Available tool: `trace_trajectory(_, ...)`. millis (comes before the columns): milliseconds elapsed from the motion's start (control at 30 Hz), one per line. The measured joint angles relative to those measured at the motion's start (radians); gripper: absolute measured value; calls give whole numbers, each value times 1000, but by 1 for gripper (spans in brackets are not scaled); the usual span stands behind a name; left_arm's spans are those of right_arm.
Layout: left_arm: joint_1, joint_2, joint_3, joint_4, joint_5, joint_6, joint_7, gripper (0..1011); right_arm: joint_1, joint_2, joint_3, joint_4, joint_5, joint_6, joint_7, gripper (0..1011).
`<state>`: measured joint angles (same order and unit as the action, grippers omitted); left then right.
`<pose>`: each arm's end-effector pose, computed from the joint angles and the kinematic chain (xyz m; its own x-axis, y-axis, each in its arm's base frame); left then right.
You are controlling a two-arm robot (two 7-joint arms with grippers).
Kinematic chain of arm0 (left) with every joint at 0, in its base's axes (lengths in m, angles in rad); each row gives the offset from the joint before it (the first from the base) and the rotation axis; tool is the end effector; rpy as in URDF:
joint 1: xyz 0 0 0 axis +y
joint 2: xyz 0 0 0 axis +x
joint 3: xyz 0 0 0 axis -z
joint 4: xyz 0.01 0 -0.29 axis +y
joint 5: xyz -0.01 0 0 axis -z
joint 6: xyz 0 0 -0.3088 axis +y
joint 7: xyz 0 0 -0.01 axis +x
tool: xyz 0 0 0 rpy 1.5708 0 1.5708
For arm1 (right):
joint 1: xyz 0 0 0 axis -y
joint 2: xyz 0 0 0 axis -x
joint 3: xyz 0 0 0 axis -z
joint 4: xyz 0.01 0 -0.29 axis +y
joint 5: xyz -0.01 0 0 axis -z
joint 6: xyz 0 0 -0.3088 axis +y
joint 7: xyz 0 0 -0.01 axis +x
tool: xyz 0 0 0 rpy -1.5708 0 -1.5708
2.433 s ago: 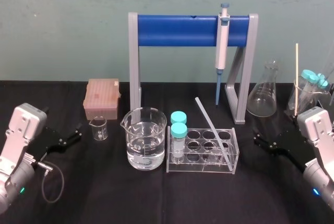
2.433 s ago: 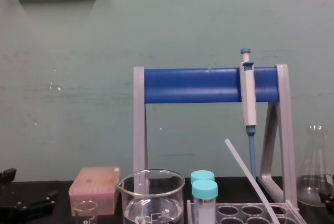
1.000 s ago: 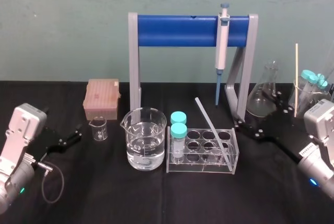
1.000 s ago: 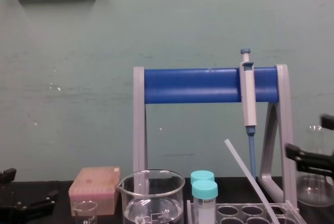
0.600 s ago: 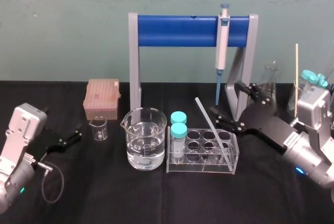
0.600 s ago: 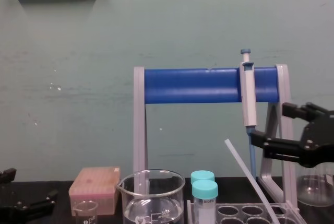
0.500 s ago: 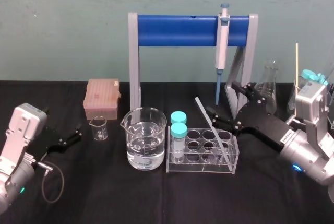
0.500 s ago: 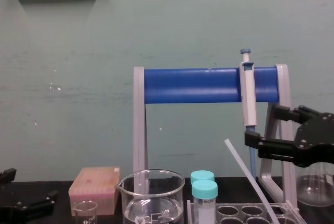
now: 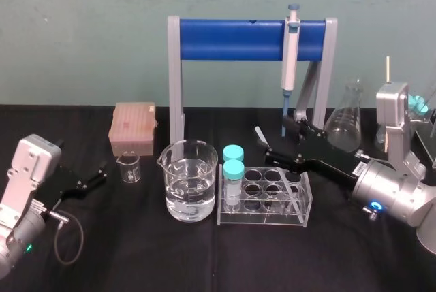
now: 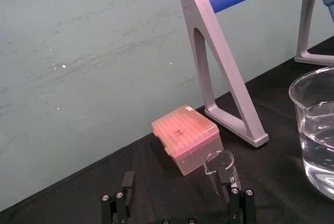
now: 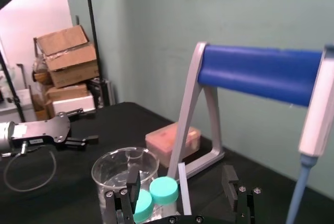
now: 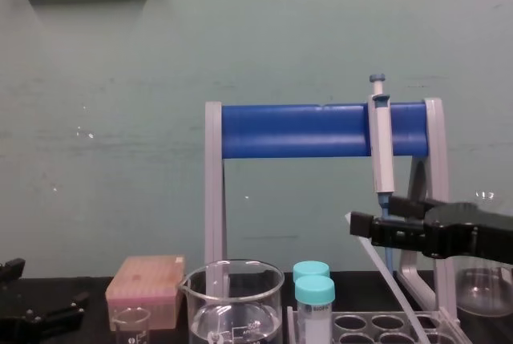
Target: Pick up the stirring rod with one hand, then place it down.
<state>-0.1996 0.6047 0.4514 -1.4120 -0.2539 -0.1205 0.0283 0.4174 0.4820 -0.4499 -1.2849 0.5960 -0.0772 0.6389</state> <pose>0.3581 0.0827 -0.3022 0.2922 0.8803 0.3738 -0.9553 0.2873 0.0702 0.4232 -0.0599 -0.2581 0.7709 -0.6369 0.0107 0.6367 0.7709 0.0197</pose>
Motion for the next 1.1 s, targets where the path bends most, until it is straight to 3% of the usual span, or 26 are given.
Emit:
trace_trajectory(200, 0, 0, 0, 0, 0, 0, 0, 1000, 28, -10, -9, 42, 22, 65, 33, 1004)
trace_trajectory(400, 0, 0, 0, 0, 0, 0, 0, 1000, 50, -15, -25, 77, 15, 92, 34, 1004)
trace_trajectory(767, 0, 0, 0, 0, 0, 0, 0, 1000, 88, -31, -40, 141, -2, 108, 38, 1004)
trace_trajectory(1100, 0, 0, 0, 0, 0, 0, 0, 1000, 101, -41, -45, 158, -9, 106, 49, 1004)
